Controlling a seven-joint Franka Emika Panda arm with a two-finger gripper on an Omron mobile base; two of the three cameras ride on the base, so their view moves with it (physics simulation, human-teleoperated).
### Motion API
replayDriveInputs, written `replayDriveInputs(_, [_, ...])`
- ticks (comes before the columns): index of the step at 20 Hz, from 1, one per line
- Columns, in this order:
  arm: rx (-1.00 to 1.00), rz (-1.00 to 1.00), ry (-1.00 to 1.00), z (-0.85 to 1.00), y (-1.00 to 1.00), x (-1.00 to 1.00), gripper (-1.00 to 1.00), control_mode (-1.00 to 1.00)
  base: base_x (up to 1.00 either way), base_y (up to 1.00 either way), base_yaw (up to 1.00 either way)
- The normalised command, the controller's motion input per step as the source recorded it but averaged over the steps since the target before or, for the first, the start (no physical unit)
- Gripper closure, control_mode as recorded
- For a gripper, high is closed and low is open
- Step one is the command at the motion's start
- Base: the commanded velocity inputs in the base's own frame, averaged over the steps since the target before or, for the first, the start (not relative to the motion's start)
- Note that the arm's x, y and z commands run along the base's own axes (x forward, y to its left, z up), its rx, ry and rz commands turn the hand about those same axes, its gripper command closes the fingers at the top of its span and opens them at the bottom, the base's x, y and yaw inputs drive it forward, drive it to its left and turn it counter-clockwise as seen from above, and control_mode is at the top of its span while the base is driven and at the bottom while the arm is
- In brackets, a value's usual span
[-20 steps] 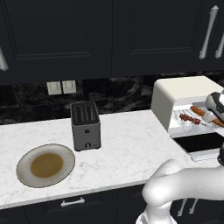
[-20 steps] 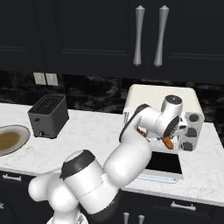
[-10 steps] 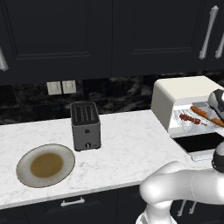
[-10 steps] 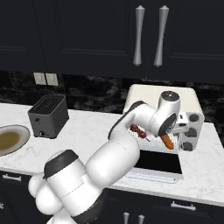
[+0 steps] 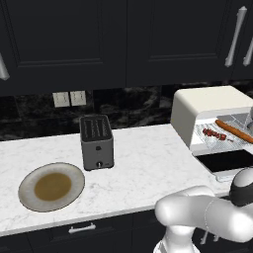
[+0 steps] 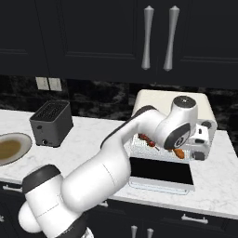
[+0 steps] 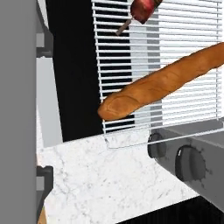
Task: Pick up the kebab skewer and baguette bread, and place them inside the toaster oven. Close the toaster oven door and start by setting the timer.
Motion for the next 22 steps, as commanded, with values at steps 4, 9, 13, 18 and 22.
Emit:
replayDriveInputs(4, [0.04, -0.32, -0.01, -0.13, -0.03, -1.00, -1.00, -1.00, 0.00, 0.00, 0.00])
replayDriveInputs(9, [0.06, -0.16, 0.00, 0.00, -0.13, -0.47, -1.00, -1.00, 0.00, 0.00, 0.00])
replayDriveInputs(13, [0.05, -0.22, 0.00, -0.04, 0.66, -0.17, -1.00, -1.00, 0.00, 0.00, 0.00])
replayDriveInputs(18, [0.10, -0.23, 0.00, -0.29, 0.69, 0.00, -1.00, -1.00, 0.00, 0.00, 0.00])
replayDriveInputs(22, [0.10, -0.19, 0.00, -0.47, 0.38, 0.12, -1.00, -1.00, 0.00, 0.00, 0.00])
